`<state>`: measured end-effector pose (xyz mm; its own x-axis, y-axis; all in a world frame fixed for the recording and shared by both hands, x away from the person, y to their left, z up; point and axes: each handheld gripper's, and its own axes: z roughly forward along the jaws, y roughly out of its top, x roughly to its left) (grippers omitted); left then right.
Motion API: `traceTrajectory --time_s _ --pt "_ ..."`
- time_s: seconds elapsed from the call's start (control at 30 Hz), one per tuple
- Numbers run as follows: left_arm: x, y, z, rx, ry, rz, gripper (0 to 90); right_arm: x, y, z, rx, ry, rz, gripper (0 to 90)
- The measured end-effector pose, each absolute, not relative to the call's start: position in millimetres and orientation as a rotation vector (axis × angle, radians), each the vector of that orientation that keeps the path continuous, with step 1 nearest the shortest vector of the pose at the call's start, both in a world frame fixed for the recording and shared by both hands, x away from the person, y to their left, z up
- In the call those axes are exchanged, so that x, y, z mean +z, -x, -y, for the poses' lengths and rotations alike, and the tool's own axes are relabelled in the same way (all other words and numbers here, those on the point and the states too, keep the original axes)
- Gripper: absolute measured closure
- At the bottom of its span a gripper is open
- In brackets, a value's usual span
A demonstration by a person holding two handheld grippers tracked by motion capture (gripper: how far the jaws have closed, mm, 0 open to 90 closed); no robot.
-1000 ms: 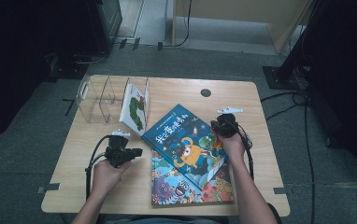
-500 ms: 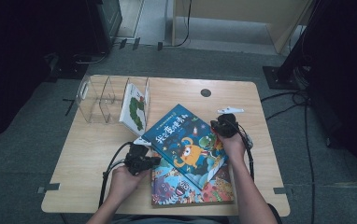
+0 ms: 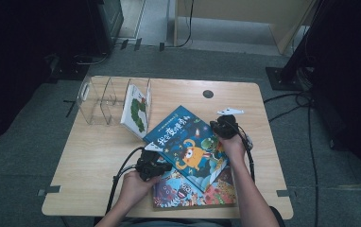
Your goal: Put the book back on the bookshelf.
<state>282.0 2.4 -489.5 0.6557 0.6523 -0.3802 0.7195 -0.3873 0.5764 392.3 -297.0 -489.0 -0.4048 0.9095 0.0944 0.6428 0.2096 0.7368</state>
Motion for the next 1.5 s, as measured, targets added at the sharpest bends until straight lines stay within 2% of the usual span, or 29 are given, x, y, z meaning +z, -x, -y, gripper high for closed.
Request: traceTrajectory --time_s 0.37,1.13,1.33,1.5 --pt "-488.6 -280.3 7.3 -0.101 -2.157 -1.033 89.5 -483.6 -385.6 301.8 1.034 -1.431 -2.154 90.0" --pt "-487.7 -285.3 50.3 -0.135 -2.238 -0.881 88.7 -486.3 -328.9 335.0 1.054 -1.458 -2.083 90.0" --pt "-483.9 -299.4 25.1 -0.119 -2.222 -0.973 88.4 -489.4 -326.0 337.0 1.039 -1.466 -2.093 90.0" --pt "-476.0 -311.1 -5.4 -0.043 -2.189 -1.046 88.0 -488.7 -319.4 344.6 1.026 -1.464 -2.093 90.0"
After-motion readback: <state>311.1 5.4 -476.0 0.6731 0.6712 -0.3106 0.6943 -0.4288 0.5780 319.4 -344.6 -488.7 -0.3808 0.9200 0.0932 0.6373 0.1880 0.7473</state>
